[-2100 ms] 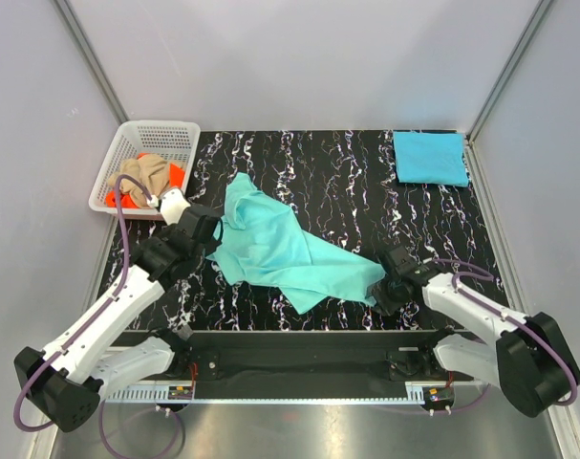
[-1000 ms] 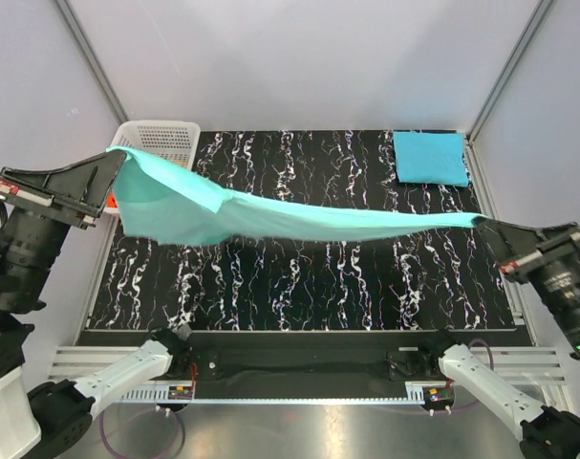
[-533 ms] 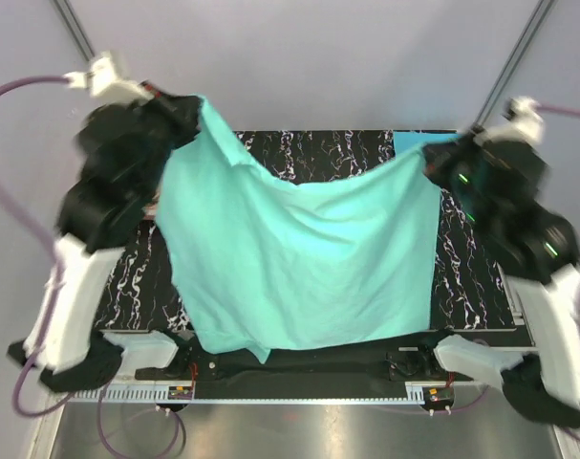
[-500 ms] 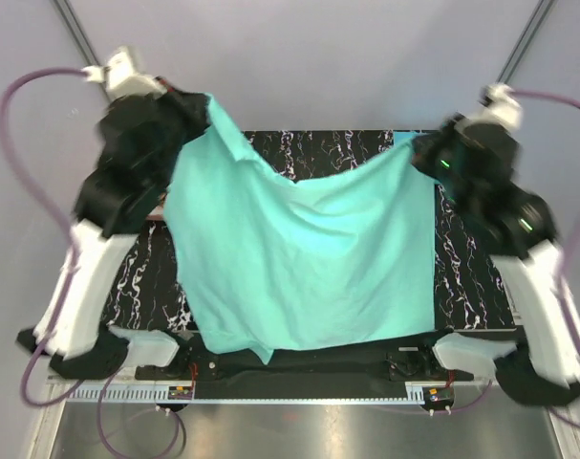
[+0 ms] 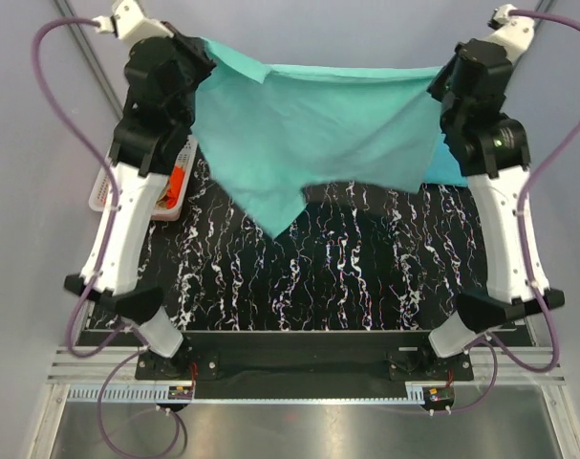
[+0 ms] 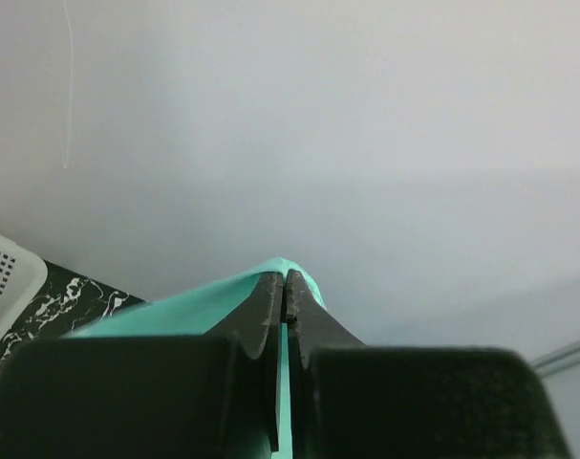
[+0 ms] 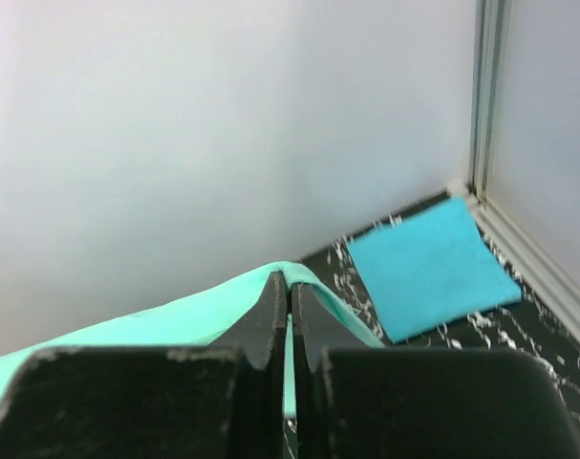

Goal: Fold and stack the t-shirts
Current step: Flatten the tshirt out

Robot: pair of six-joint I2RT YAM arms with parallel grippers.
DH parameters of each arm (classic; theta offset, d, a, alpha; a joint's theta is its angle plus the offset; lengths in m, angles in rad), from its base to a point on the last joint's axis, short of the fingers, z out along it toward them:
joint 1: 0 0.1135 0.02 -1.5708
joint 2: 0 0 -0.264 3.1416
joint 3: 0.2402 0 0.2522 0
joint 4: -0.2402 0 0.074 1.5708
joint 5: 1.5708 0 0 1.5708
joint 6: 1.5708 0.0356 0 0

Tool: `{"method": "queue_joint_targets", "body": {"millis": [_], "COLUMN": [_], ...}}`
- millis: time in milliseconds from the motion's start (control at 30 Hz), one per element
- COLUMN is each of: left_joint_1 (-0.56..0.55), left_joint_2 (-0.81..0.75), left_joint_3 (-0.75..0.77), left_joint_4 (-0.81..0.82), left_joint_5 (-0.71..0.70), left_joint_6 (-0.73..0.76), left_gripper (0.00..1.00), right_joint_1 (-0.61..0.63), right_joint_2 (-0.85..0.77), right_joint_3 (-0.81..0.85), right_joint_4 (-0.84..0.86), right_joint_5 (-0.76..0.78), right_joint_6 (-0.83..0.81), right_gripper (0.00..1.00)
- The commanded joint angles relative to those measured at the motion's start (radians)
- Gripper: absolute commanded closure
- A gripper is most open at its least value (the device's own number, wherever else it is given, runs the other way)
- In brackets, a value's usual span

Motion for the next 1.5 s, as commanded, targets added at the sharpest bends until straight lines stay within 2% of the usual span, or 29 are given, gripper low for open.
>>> {"method": "queue_joint_targets", "body": {"millis": [0,67,100,133,233,267,300,367,467,667,800,933,1133,1233,1467], "left_joint_1": [-0.002,-0.002,-0.002,-0.004,-0.018,-0.034,-0.045,-0.067,-0.082,-0.084,-0.084,-0.084,-0.087,-0.087,-0.085], "left_joint_2": [-0.257,-0.333,-0.408,-0.445,-0.592,-0.624,-0.688,-0.759,-0.887,-1.066,-1.125,-1.134,-1.135,-1.142,-1.119], "left_joint_3": [-0.184,-0.299,-0.421,-0.484,-0.737,-0.789,-0.895,-1.012,-1.292,-1.602,-1.696,-1.735,-1.766,-1.760,-1.735], "left_joint_4": [0.164,0.164,0.163,0.163,0.170,0.158,0.126,0.100,0.027,-0.127,-0.201,-0.201,-0.250,-0.276,-0.216], "left_joint_5": [0.038,0.053,0.061,0.096,0.151,0.150,0.144,0.155,0.168,0.145,0.125,0.190,0.164,0.117,0.084], "left_joint_6": [0.015,-0.017,-0.031,-0.060,-0.103,-0.103,-0.106,-0.140,-0.177,-0.244,-0.298,-0.307,-0.349,-0.391,-0.363], "left_gripper": [1.00,1.00,1.00,1.00,1.00,1.00,1.00,1.00,1.00,1.00,1.00,1.00,1.00,1.00,1.00], "right_joint_1": [0.010,0.010,0.010,0.010,0.011,0.010,0.010,0.011,0.010,0.010,0.011,0.010,0.010,0.010,0.010], "right_joint_2": [-0.140,-0.198,-0.261,-0.303,-0.487,-0.533,-0.615,-0.685,-0.768,-0.788,-0.789,-0.782,-0.880,-0.900,-0.889], "right_joint_3": [0.021,-0.100,-0.157,-0.305,-0.571,-0.731,-0.801,-0.979,-1.119,-1.276,-1.404,-1.521,-1.639,-1.647,-1.618], "right_joint_4": [-0.005,-0.025,-0.046,-0.051,-0.063,-0.071,-0.107,-0.125,-0.149,-0.166,-0.140,-0.135,-0.151,-0.163,-0.149], "right_joint_5": [-0.036,-0.056,-0.063,-0.072,-0.040,-0.032,-0.023,-0.030,-0.078,-0.237,-0.342,-0.375,-0.406,-0.371,-0.359], "right_joint_6": [-0.064,-0.051,-0.029,-0.010,0.138,0.180,0.273,0.330,0.381,0.432,0.528,0.614,0.706,0.699,0.660], "right_gripper": [1.00,1.00,1.00,1.00,1.00,1.00,1.00,1.00,1.00,1.00,1.00,1.00,1.00,1.00,1.00]}}
